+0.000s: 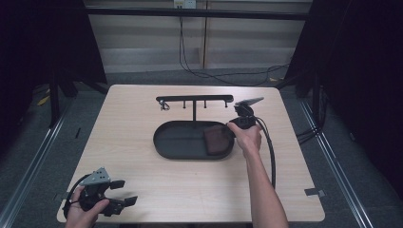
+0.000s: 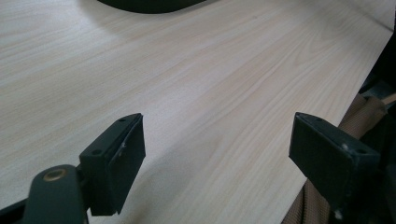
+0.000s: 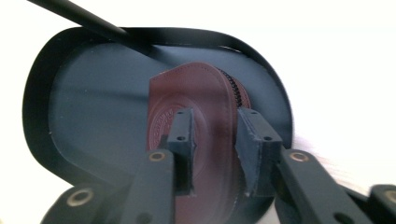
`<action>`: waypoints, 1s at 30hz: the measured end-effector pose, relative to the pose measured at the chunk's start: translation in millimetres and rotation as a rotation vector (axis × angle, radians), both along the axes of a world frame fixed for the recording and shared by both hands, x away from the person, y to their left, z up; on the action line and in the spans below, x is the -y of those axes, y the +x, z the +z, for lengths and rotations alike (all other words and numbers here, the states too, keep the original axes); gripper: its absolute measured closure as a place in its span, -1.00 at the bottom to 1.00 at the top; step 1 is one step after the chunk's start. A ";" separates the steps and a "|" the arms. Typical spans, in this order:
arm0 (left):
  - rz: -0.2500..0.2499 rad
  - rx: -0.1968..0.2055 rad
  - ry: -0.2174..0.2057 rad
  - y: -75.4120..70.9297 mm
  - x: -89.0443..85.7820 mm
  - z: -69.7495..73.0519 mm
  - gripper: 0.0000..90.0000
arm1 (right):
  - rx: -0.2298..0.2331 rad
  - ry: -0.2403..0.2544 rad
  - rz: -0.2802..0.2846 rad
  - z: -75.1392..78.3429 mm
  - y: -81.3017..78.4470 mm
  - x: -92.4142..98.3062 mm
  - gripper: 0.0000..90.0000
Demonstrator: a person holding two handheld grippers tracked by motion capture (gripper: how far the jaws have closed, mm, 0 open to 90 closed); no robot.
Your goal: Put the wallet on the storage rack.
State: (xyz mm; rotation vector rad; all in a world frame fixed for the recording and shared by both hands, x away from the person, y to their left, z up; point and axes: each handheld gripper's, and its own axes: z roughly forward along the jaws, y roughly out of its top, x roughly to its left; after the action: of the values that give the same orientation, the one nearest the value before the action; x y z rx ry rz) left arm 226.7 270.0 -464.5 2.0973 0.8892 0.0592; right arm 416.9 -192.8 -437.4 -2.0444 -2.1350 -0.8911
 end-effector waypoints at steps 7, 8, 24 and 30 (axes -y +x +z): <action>-0.008 -0.007 0.007 0.5 0.9 -0.3 -0.60 | 0.057 0.026 0.015 12.7 -6.4 4.6 0.45; -0.008 -0.006 0.007 0.3 0.8 -0.2 -0.60 | 0.059 0.027 0.015 13.6 -7.1 4.9 0.42; 0.028 -0.015 0.009 2.8 -1.4 0.0 -0.60 | 0.153 0.006 0.090 32.9 -29.9 9.7 -0.08; 0.032 -0.011 0.012 2.9 -1.4 0.2 -0.60 | 0.194 0.017 0.096 31.9 -41.8 14.3 -0.24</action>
State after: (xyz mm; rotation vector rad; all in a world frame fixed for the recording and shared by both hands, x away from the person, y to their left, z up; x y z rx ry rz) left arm 229.6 271.4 -464.3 2.0970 0.9311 0.0695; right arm 375.1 -207.2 -405.5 -1.8993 -2.2893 -1.1317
